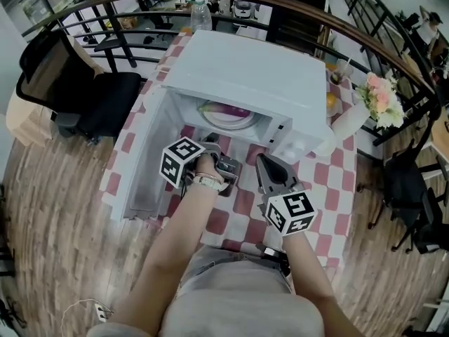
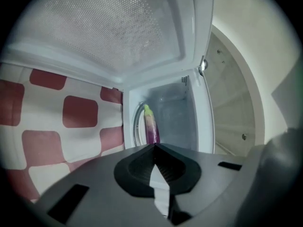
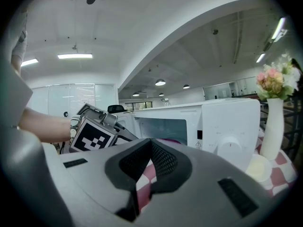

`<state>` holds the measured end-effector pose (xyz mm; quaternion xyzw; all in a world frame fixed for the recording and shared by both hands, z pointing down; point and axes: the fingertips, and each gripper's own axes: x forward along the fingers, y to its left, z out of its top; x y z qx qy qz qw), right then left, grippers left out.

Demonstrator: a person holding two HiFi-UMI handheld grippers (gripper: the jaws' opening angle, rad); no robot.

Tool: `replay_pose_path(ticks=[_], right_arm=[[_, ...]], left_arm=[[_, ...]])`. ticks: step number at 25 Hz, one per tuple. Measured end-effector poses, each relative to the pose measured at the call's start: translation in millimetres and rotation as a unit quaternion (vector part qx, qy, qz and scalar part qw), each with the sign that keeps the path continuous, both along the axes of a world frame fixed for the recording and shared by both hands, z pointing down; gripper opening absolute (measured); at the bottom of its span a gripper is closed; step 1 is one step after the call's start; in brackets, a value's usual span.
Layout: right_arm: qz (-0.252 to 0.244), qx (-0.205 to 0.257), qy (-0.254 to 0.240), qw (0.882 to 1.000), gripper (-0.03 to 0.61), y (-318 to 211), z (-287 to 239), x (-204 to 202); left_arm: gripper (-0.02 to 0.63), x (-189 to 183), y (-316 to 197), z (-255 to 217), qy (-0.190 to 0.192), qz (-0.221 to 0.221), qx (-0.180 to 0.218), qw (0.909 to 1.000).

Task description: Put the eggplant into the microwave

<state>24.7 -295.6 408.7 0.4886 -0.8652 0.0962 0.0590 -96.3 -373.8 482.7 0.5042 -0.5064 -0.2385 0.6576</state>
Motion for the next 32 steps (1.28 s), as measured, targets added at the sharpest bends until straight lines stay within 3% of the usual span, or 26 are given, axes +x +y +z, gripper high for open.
replay_pose_path(ticks=[11, 15, 19, 22, 25, 27, 32], right_arm=[[0.000, 0.012, -0.016, 1.000, 0.025, 14.2, -19.8, 6.2], [-0.005, 0.017, -0.015, 1.000, 0.025, 20.0, -23.7, 3.8], [-0.007, 0.020, -0.014, 1.000, 0.025, 24.6, -24.7, 3.3], [-0.008, 0.021, -0.012, 1.000, 0.025, 26.8, -23.6, 2.1], [0.004, 0.025, -0.010, 1.000, 0.025, 26.8, -23.0, 2.9], [0.012, 0.031, -0.010, 0.999, 0.025, 27.3, -23.2, 3.4], [0.022, 0.046, -0.010, 0.999, 0.025, 27.5, -22.6, 3.7]], left_arm=[[0.003, 11.7, 23.0, -32.3, -0.080, 0.040, 0.087, 0.9922], [0.003, 18.2, 33.5, -48.3, -0.112, 0.066, 0.146, 0.9808], [0.003, 26.3, 43.4, -63.1, -0.120, 0.089, 0.200, 0.9685], [0.003, 35.1, 51.6, -80.6, -0.153, 0.119, 0.263, 0.9449], [0.003, 44.4, 60.5, -92.1, -0.215, 0.159, 0.320, 0.9086], [0.003, 49.7, 66.9, -94.5, -0.250, 0.179, 0.345, 0.8869], [0.003, 60.6, 76.9, -100.8, -0.306, 0.205, 0.392, 0.8432]])
